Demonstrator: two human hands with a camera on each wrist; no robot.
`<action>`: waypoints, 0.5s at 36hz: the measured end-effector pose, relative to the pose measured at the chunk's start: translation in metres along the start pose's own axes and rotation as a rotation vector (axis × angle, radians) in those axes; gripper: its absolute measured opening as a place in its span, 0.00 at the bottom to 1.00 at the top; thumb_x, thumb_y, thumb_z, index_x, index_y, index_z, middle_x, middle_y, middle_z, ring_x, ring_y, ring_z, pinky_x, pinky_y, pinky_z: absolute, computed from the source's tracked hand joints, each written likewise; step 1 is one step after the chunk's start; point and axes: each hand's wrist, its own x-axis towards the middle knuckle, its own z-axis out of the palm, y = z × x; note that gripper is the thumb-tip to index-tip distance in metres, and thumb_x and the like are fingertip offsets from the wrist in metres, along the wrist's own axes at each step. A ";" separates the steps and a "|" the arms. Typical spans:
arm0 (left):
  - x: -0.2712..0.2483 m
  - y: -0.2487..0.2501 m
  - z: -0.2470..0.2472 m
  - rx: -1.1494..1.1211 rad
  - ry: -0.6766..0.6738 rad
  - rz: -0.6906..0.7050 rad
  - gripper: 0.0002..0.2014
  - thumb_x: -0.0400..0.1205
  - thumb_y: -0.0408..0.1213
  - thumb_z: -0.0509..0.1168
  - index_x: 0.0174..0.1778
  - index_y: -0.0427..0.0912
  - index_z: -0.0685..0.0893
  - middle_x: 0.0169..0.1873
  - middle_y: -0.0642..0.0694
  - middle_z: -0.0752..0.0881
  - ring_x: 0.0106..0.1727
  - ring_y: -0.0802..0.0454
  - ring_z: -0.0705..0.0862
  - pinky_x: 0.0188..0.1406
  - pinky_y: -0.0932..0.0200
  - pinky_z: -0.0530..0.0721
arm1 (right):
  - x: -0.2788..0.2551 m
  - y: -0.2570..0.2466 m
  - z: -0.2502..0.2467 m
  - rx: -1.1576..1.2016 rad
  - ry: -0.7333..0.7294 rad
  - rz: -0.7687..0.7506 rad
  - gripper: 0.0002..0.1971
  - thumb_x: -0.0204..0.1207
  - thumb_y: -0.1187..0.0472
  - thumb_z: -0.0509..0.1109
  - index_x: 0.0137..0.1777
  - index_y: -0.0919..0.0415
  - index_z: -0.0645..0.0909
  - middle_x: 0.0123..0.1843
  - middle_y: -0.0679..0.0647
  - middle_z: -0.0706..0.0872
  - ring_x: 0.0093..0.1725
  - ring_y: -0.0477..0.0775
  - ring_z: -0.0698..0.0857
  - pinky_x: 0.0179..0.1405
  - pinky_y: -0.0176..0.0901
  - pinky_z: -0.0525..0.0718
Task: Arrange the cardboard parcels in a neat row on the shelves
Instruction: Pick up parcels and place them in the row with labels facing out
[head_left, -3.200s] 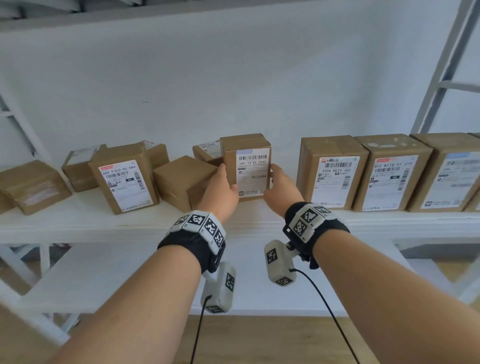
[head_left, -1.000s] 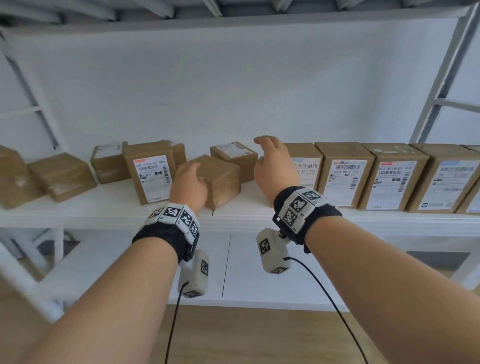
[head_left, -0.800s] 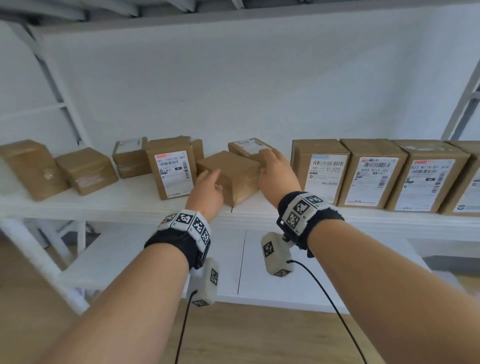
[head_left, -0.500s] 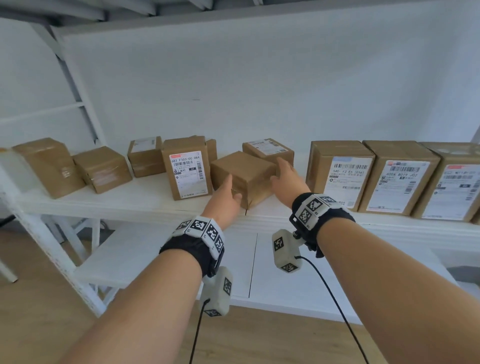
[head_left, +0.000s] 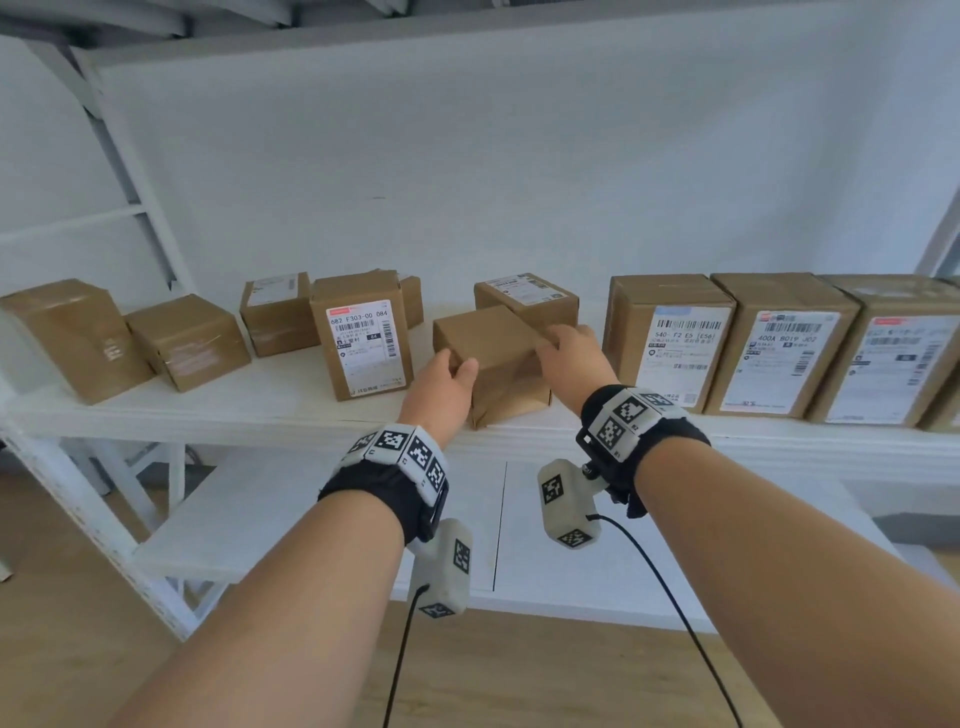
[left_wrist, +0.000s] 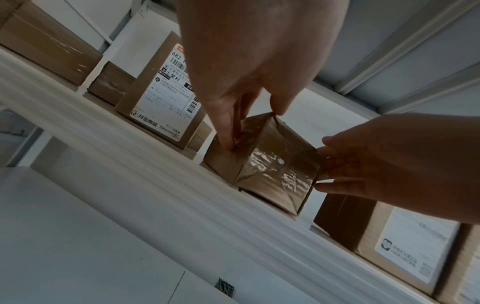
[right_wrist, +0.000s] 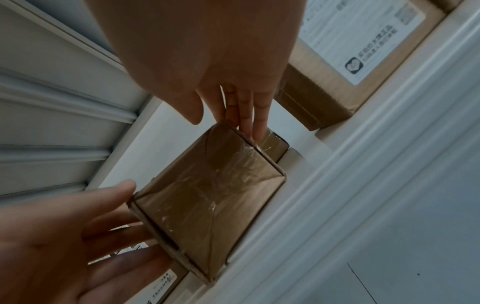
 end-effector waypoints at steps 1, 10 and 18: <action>-0.003 0.002 0.000 0.003 0.010 0.008 0.25 0.89 0.48 0.51 0.76 0.35 0.70 0.72 0.40 0.77 0.72 0.43 0.76 0.68 0.51 0.73 | -0.003 0.000 -0.001 0.013 0.004 0.001 0.19 0.86 0.58 0.53 0.73 0.64 0.73 0.74 0.59 0.68 0.63 0.60 0.79 0.64 0.46 0.73; -0.012 0.006 0.005 -0.075 0.023 0.012 0.16 0.88 0.42 0.56 0.67 0.39 0.76 0.54 0.45 0.82 0.48 0.47 0.80 0.48 0.56 0.75 | -0.027 0.003 -0.011 0.093 0.021 0.124 0.14 0.86 0.56 0.52 0.64 0.62 0.73 0.51 0.55 0.81 0.47 0.55 0.80 0.41 0.43 0.76; -0.016 0.007 0.000 -0.178 0.013 -0.016 0.07 0.84 0.33 0.58 0.57 0.43 0.73 0.46 0.44 0.81 0.35 0.52 0.78 0.33 0.58 0.75 | -0.039 0.007 -0.018 0.113 0.042 0.098 0.13 0.79 0.68 0.55 0.51 0.53 0.79 0.54 0.57 0.86 0.52 0.61 0.86 0.53 0.59 0.87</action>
